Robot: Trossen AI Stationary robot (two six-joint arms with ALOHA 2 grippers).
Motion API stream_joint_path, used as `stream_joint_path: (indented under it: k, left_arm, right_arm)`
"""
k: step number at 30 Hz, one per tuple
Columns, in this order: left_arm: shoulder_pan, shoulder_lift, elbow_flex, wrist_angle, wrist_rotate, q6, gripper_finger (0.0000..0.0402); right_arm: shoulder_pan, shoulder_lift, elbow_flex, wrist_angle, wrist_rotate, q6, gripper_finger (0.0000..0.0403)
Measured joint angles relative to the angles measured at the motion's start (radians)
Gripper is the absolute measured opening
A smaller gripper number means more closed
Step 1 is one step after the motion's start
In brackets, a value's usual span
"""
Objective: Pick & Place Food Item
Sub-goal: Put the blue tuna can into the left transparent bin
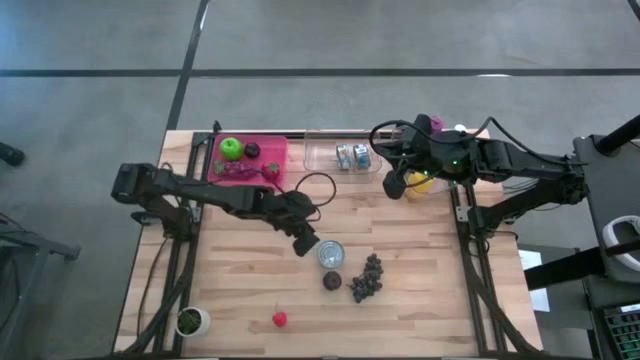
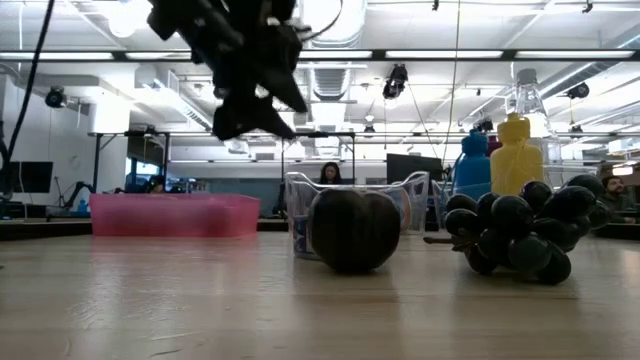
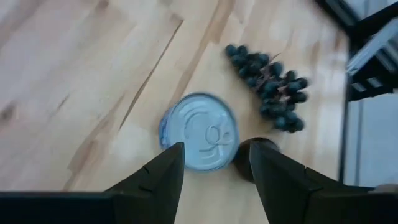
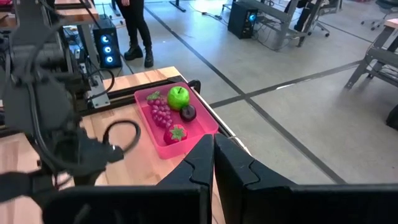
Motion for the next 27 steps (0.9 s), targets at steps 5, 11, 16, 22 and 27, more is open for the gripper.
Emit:
stream_joint_path:
  k: [5, 11, 16, 22, 27]
  left_arm:
    - [0.000, -0.067, 0.000, -0.009, -0.004, 0.007, 0.0182]
    - [0.000, -0.090, 0.000, -0.005, -0.006, 0.018, 0.0179]
    - [0.000, -0.090, 0.000, -0.008, -0.057, 0.018, 0.0174]
    - [0.000, -0.089, -0.001, -0.010, -0.107, 0.024, 0.0134]
    - [-0.002, -0.089, -0.006, -0.018, -0.123, 0.041, 0.0086]
  right_arm:
    - [0.000, 0.000, 0.000, 0.000, 0.000, 0.003, 0.0008]
    - [0.000, 0.001, -0.002, 0.000, 0.000, 0.010, 0.0008]
    - [0.000, 0.001, -0.006, -0.009, -0.003, 0.012, 0.0008]
    - [-0.004, 0.001, -0.058, -0.034, -0.203, 0.031, 0.0008]
    - [-0.004, 0.001, -0.170, -0.027, -0.332, 0.092, 0.0008]
